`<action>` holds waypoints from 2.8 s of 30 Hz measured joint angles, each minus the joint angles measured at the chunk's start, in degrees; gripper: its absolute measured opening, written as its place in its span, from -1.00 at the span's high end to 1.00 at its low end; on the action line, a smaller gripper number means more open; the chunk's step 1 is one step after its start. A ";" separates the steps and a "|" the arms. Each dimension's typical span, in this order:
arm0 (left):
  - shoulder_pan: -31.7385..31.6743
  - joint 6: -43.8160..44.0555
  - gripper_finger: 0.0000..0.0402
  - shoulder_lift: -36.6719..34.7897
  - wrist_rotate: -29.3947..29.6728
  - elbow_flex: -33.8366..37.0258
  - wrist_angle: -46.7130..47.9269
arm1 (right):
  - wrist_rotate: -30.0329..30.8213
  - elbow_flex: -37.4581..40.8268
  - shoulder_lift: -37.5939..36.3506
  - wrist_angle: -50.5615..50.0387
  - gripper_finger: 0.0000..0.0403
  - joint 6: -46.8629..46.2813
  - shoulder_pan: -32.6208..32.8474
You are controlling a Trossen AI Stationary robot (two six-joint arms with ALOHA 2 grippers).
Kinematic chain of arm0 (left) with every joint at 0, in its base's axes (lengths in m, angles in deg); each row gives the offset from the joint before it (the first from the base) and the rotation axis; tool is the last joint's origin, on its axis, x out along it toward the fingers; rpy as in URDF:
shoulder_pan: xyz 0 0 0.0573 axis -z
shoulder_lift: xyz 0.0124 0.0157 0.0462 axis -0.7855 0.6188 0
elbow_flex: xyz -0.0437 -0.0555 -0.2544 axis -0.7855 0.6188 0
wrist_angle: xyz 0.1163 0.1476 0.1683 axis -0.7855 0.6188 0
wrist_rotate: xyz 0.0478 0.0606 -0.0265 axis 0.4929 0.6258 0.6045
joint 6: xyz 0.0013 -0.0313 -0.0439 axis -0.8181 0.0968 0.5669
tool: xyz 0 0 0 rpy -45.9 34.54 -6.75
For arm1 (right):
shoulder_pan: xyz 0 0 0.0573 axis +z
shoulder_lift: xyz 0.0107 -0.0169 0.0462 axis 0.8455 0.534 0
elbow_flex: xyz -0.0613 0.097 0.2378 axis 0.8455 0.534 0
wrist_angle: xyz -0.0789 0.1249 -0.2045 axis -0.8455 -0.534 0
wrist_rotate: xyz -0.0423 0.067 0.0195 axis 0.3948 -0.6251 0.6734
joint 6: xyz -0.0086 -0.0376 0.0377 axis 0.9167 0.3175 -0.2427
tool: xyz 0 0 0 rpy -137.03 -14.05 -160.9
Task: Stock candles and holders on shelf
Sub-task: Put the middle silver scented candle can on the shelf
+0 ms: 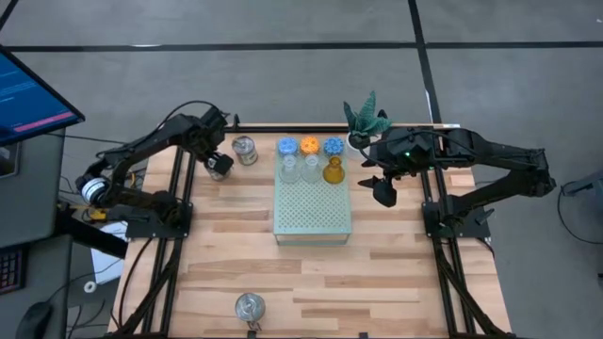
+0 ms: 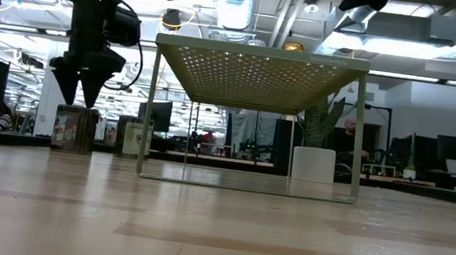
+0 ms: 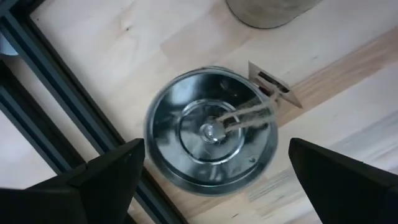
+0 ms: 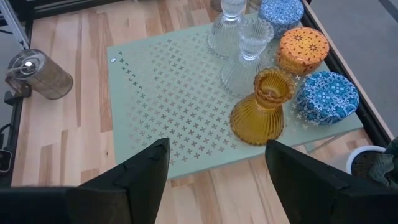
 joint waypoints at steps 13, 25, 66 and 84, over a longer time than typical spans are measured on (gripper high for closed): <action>-1.55 -1.50 -0.95 0.00 -2.96 0.00 -1.25 | 0.06 0.00 0.00 -0.17 -0.27 0.00 0.00; -2.00 -3.65 -0.93 0.00 -5.33 0.00 -1.47 | 0.10 0.00 -0.01 -1.58 -0.27 0.05 -0.01; -6.85 -12.43 -0.95 3.83 -8.80 0.02 -2.55 | 0.10 0.00 -0.02 -1.53 -0.27 -0.46 -0.02; -4.61 -13.78 -0.91 7.15 -7.19 2.19 -6.14 | 0.06 0.00 -0.02 -1.53 -0.27 -0.63 -0.02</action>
